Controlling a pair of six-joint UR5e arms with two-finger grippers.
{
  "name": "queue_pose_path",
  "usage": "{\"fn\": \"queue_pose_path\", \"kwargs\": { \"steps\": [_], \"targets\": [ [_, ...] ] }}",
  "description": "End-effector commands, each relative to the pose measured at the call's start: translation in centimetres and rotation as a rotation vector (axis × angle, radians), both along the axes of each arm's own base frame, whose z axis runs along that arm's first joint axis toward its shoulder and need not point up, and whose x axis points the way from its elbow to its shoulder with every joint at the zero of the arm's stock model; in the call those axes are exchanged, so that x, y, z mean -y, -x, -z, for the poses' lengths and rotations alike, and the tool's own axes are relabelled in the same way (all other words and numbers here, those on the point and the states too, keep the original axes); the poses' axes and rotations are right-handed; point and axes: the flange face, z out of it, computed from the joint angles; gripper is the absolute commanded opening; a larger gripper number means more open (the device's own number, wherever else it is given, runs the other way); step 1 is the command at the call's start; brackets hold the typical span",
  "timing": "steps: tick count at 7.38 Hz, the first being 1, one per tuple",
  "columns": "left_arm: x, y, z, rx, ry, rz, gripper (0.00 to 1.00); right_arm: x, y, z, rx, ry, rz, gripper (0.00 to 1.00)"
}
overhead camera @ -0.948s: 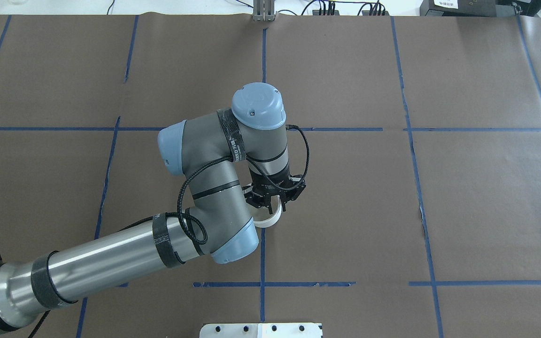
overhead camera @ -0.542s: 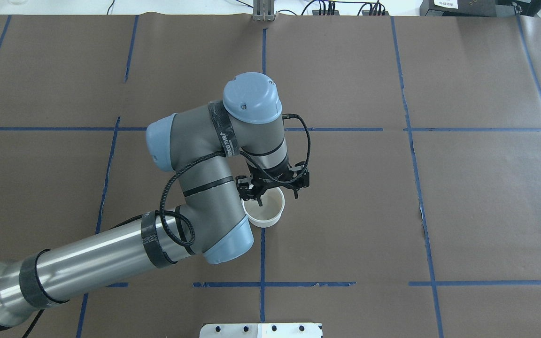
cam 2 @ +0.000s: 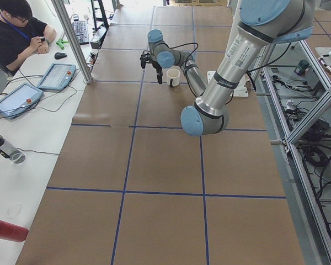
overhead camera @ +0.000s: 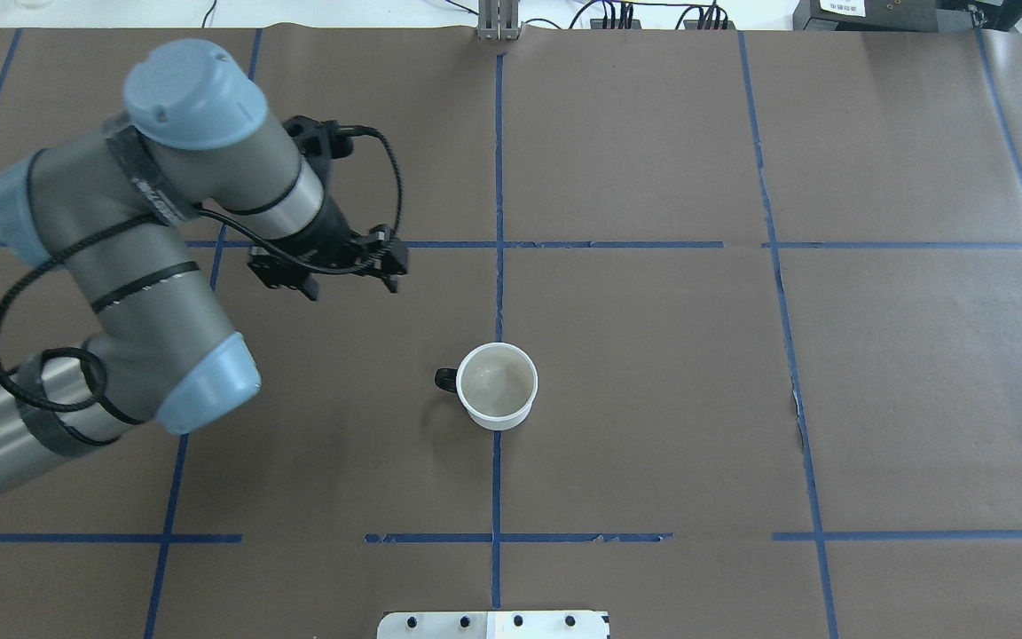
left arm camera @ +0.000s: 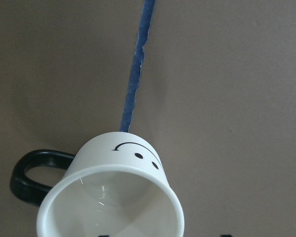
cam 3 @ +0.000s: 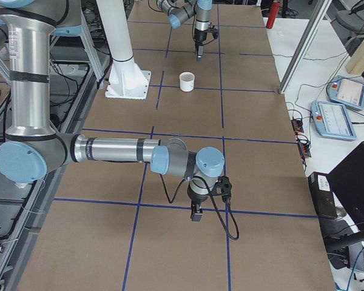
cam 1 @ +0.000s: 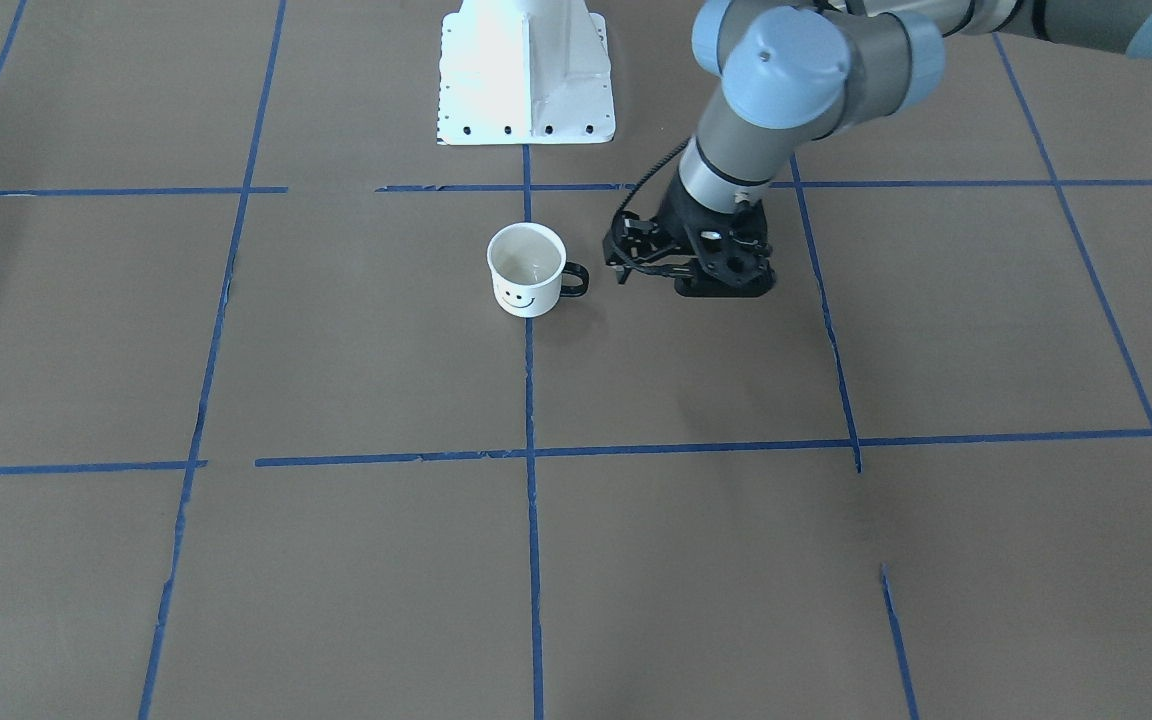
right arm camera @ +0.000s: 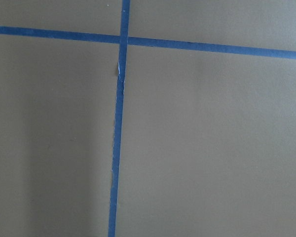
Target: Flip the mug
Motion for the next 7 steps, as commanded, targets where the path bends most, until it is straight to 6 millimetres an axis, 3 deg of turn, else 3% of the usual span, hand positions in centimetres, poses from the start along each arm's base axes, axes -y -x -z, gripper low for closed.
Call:
{"fn": "queue_pose_path", "kwargs": {
  "steps": [1,2,3,4,6,7],
  "targets": [
    [4.4,10.4,-11.1,0.125,-0.177,-0.09,1.0,0.0,0.0,0.0,0.0,0.0,0.0,1.0],
    [5.6,16.6,-16.2,0.182,-0.239,-0.129,1.0,0.0,0.0,0.0,0.0,0.0,0.0,1.0],
    [5.9,21.6,-21.1,0.228,-0.279,-0.181,1.0,0.0,0.0,0.0,0.0,0.0,0.0,1.0],
    [5.8,27.9,-25.4,0.27,-0.326,-0.223,1.0,0.0,0.0,0.0,0.0,0.0,0.0,1.0],
    [2.6,38.5,-34.6,0.316,-0.259,-0.21,1.0,0.0,0.0,0.0,0.0,0.0,0.0,1.0],
    [0.7,42.4,-37.4,0.327,-0.218,-0.168,1.0,0.0,0.0,0.0,0.0,0.0,0.0,1.0]
  ]
}}
